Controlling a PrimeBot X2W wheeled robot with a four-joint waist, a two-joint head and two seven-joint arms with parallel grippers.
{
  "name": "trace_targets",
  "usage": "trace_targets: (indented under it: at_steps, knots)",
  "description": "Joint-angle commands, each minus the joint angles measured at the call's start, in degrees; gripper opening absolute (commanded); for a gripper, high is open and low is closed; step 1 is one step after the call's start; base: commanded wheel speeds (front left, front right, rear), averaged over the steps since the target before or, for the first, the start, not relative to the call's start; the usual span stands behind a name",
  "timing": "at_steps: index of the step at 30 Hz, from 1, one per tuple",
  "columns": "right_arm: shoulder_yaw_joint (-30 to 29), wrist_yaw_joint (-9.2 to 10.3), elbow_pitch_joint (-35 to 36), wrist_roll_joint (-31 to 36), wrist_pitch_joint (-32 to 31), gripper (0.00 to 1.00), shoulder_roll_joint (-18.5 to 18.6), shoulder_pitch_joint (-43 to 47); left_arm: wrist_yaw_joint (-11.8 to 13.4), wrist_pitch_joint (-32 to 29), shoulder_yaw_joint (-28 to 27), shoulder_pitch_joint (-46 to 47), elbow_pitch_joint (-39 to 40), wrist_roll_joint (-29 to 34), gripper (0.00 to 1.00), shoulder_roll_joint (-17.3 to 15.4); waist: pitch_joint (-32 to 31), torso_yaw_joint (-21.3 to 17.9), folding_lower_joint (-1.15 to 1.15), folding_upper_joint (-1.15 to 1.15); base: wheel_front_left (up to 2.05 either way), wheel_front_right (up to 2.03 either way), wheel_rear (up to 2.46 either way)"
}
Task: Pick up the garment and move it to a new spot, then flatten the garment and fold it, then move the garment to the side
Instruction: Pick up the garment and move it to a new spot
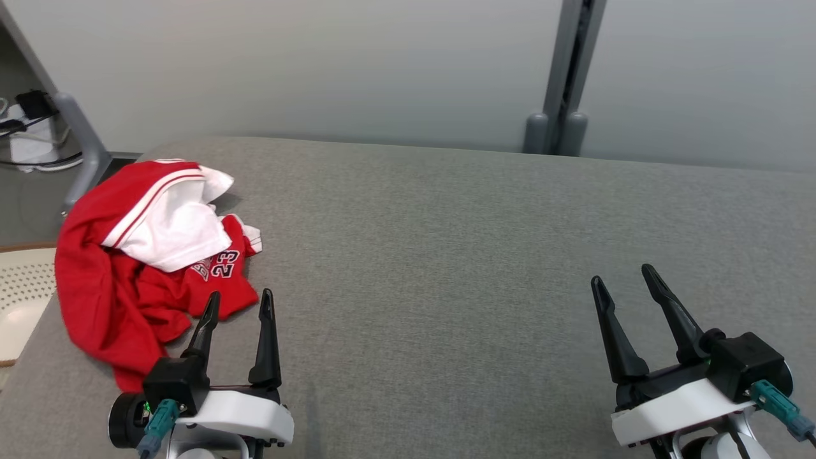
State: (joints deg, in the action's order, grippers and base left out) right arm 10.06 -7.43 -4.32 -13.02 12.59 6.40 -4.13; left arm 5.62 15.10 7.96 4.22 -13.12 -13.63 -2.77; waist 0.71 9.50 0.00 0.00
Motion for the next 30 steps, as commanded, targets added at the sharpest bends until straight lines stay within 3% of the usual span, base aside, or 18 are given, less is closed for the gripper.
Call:
trace_targets:
  at_steps: [1,16,25,30]
  knots:
    - [-0.01,-0.10,-0.15,-0.17,0.29,1.00,0.30,0.08,0.20,0.10,0.00,0.86,-0.21,0.21,1.00,-0.32,0.22,3.26,0.00,0.00,0.00,0.00,0.00]
    - [2.32,-0.10,-1.06,-1.27,-0.18,1.00,0.85,-0.59,1.05,-0.01,-0.29,0.07,-1.40,-1.00,1.00,-0.55,0.13,14.39,0.00,0.00,0.00,0.00,0.00]
    - [3.46,-0.10,-1.56,-2.11,-0.17,1.00,0.90,-0.85,0.82,-0.67,-0.41,0.22,-0.79,-2.30,1.00,-0.70,0.25,14.72,0.00,0.00,0.00,0.00,0.00]
    - [4.38,-0.10,-1.43,-2.70,-0.31,1.00,1.21,-1.30,0.86,-4.18,-1.60,3.38,0.14,-3.44,1.00,-2.33,1.27,13.47,0.00,0.00,0.00,0.00,0.00]
